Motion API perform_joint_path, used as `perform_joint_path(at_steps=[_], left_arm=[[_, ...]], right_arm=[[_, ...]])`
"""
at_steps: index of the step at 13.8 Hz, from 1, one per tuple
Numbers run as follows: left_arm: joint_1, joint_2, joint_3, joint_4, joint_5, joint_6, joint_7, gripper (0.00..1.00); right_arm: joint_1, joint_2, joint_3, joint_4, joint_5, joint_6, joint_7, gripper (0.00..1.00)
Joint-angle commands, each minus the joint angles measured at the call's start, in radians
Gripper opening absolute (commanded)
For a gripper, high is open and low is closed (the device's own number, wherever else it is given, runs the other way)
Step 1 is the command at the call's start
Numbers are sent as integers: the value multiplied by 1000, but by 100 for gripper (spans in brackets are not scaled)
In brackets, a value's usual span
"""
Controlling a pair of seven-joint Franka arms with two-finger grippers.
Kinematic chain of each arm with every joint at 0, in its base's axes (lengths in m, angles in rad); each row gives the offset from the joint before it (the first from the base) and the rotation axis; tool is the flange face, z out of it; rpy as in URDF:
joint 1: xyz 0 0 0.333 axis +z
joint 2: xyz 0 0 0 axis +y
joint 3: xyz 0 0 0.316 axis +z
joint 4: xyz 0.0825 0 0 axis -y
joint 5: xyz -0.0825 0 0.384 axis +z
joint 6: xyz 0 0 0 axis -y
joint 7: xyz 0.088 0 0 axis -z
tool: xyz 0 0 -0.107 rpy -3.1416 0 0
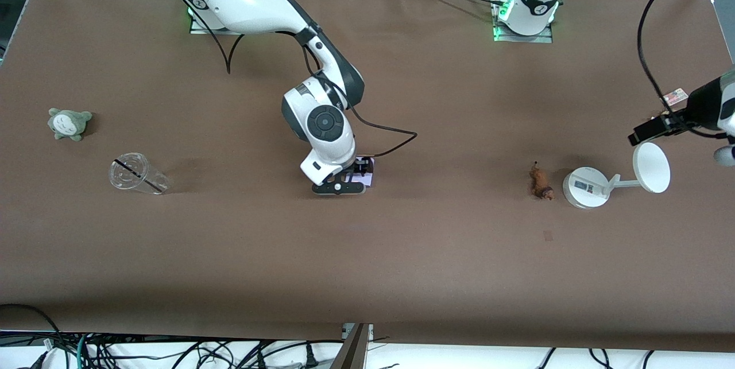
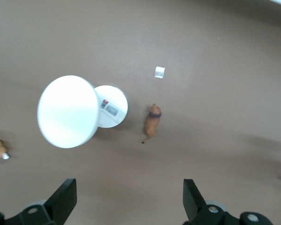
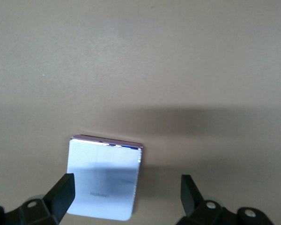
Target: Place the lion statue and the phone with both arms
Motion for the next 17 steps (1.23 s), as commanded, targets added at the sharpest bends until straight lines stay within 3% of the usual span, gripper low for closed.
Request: perform_joint_path(at_steps=[1, 3, 17], left_arm=[[91, -36, -119, 3, 31, -45, 41, 100], [100, -47, -153, -5, 81, -62, 42, 100], [105, -11, -147, 26, 72, -65, 71, 100]], right_arm=[[23, 33, -9, 35, 8, 23, 18, 100], [25, 41, -9, 35, 8, 37, 31, 100], [51, 96, -10, 35, 2, 102, 73, 99]])
